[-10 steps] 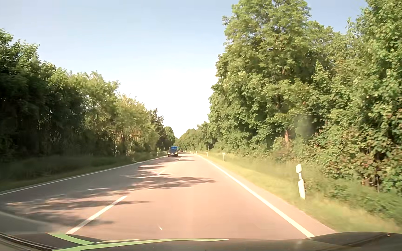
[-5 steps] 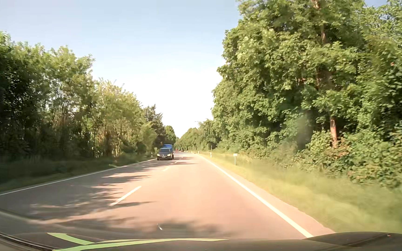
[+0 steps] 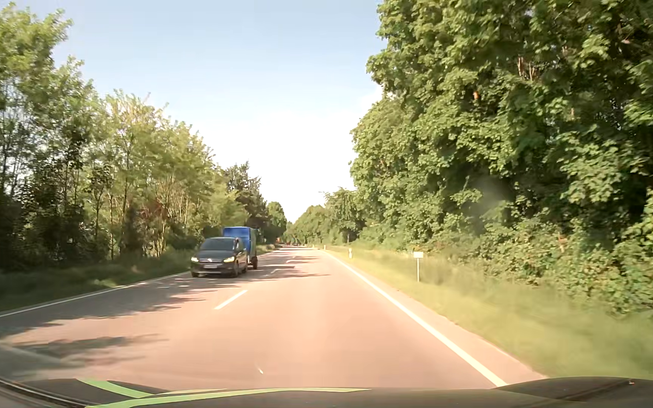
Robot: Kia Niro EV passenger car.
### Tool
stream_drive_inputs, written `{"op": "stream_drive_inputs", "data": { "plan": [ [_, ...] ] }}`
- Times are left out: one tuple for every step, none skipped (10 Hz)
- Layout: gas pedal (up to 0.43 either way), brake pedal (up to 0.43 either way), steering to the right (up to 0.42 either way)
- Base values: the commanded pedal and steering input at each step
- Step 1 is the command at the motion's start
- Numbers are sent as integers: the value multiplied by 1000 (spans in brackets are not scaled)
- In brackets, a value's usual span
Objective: Follow the waypoints while adhering to traffic rules and regulations
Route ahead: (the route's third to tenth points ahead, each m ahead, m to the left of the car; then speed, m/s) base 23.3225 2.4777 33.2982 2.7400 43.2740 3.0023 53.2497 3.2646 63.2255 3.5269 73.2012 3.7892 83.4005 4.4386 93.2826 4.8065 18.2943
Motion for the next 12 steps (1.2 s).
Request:
{"op": "stream_drive_inputs", "data": {
  "plan": [
    [118,0,-3],
    [118,0,-3],
    [118,0,-3],
    [118,0,-3],
    [118,0,-3],
    [118,0,-3],
    [118,0,-3],
    [118,0,-4],
    [118,0,-3],
    [118,0,-4],
    [118,0,-4],
    [118,0,-4]
  ]
}}
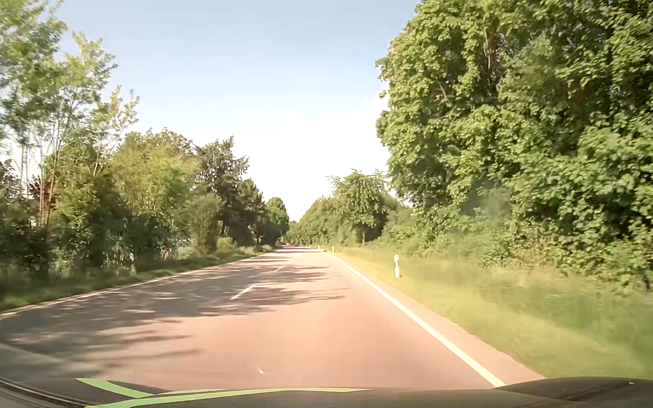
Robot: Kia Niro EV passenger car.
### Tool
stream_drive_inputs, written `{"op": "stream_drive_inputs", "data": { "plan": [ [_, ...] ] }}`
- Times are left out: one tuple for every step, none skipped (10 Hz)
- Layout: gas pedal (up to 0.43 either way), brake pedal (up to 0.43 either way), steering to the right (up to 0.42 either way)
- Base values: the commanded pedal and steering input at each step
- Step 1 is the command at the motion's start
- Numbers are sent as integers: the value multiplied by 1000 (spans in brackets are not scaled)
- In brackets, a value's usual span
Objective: Follow the waypoints while adhering to traffic rules and regulations
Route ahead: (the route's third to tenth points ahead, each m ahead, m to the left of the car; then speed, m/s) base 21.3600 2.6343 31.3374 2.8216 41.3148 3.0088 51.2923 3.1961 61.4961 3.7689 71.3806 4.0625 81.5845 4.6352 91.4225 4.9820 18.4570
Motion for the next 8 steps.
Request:
{"op": "stream_drive_inputs", "data": {
  "plan": [
    [118,0,-4],
    [118,0,-4],
    [118,0,-4],
    [118,0,-4],
    [118,0,-4],
    [118,0,-4],
    [110,0,-4],
    [98,0,-4]
  ]
}}
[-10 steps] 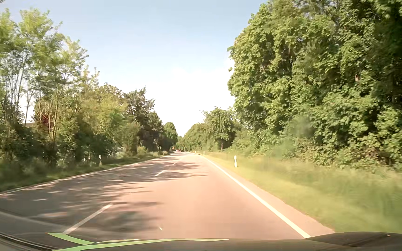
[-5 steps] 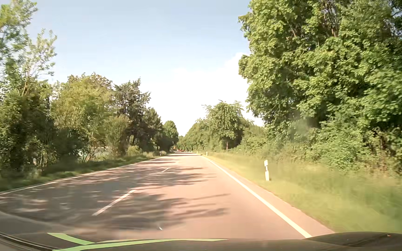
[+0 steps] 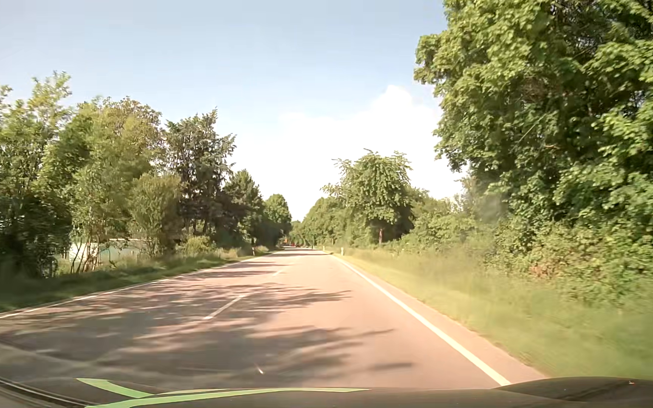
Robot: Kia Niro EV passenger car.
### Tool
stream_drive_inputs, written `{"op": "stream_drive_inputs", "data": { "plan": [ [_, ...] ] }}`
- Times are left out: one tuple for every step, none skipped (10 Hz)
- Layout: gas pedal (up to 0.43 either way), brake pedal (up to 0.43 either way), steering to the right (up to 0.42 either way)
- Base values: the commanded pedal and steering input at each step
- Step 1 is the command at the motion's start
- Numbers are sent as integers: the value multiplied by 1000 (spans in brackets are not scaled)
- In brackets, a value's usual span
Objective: Follow the waypoints while adhering to traffic rules and regulations
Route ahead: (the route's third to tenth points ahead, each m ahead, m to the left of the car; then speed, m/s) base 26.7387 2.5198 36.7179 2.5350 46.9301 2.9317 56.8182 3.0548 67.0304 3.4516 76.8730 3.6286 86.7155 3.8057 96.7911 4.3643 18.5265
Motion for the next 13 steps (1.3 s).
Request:
{"op": "stream_drive_inputs", "data": {
  "plan": [
    [87,0,-3],
    [79,0,-3],
    [67,0,-3],
    [67,0,-3],
    [59,0,-3],
    [59,0,-3],
    [59,0,-3],
    [59,0,-3],
    [47,0,-3],
    [47,0,-3],
    [47,0,-3],
    [47,0,-3],
    [47,0,-3]
  ]
}}
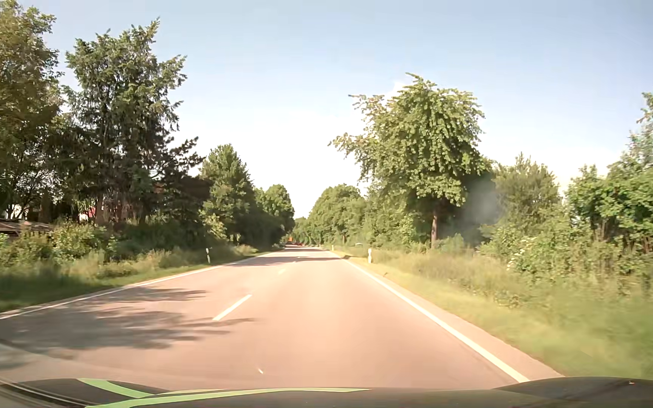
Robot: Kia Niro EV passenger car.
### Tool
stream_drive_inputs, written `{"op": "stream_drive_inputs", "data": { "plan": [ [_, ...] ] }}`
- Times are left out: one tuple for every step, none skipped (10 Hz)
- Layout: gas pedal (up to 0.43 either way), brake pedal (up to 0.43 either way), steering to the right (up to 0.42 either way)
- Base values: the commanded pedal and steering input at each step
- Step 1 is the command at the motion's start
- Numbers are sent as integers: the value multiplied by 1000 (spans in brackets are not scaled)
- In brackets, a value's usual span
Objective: Follow the waypoints while adhering to traffic rules and regulations
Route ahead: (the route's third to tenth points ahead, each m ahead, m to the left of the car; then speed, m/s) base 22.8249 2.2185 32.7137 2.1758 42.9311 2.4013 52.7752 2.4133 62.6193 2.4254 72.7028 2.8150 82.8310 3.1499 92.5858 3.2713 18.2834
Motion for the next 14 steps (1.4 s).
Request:
{"op": "stream_drive_inputs", "data": {
  "plan": [
    [47,0,-3],
    [47,0,-2],
    [59,0,-1],
    [59,0,0],
    [59,0,0],
    [59,0,0],
    [59,0,0],
    [59,0,0],
    [59,0,0],
    [59,0,0],
    [67,0,0],
    [79,0,0],
    [98,0,0],
    [98,0,-1]
  ]
}}
